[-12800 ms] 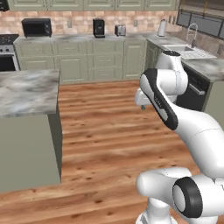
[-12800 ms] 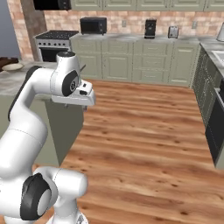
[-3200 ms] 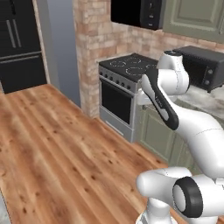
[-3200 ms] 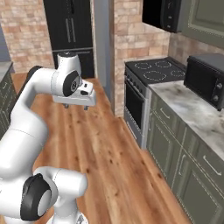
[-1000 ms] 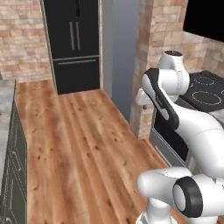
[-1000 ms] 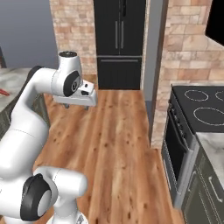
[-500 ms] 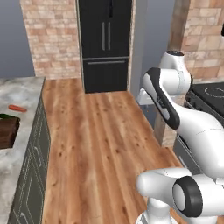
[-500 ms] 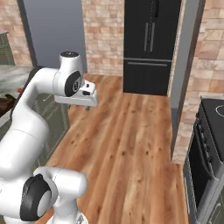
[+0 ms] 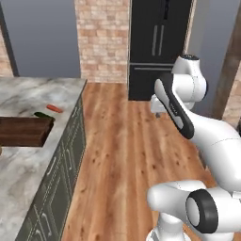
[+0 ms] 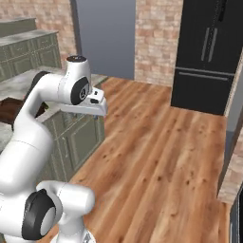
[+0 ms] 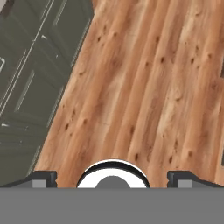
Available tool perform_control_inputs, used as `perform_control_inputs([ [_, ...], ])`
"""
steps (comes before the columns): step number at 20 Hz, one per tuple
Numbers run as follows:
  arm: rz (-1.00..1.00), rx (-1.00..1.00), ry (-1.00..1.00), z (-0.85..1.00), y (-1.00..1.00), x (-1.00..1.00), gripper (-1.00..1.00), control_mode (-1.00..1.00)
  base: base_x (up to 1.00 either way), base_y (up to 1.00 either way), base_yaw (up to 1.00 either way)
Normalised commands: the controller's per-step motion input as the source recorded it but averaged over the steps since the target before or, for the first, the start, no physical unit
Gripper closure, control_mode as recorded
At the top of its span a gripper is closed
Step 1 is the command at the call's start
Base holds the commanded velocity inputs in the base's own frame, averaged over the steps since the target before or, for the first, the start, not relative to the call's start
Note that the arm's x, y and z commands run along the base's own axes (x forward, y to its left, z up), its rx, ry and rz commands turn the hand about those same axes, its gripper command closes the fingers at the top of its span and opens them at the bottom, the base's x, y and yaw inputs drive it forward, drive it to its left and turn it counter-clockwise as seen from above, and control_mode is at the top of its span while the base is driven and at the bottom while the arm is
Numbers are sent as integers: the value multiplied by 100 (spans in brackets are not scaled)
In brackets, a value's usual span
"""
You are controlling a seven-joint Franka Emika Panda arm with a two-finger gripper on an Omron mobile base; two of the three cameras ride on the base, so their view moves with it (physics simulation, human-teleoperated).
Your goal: Place the two vegetables and bowl onto the tray for setting up a vegetable dip station.
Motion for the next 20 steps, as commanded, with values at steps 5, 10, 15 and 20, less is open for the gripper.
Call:
perform_control_inputs([
  [5, 0, 0, 0, 0, 0, 0, -100, 100, 33, -18, 39],
  [10, 0, 0, 0, 0, 0, 0, -100, 100, 23, -26, 37],
  [15, 0, 0, 0, 0, 0, 0, -100, 100, 16, -30, 35],
  [20, 0, 0, 0, 0, 0, 0, -100, 100, 8, -35, 33],
])
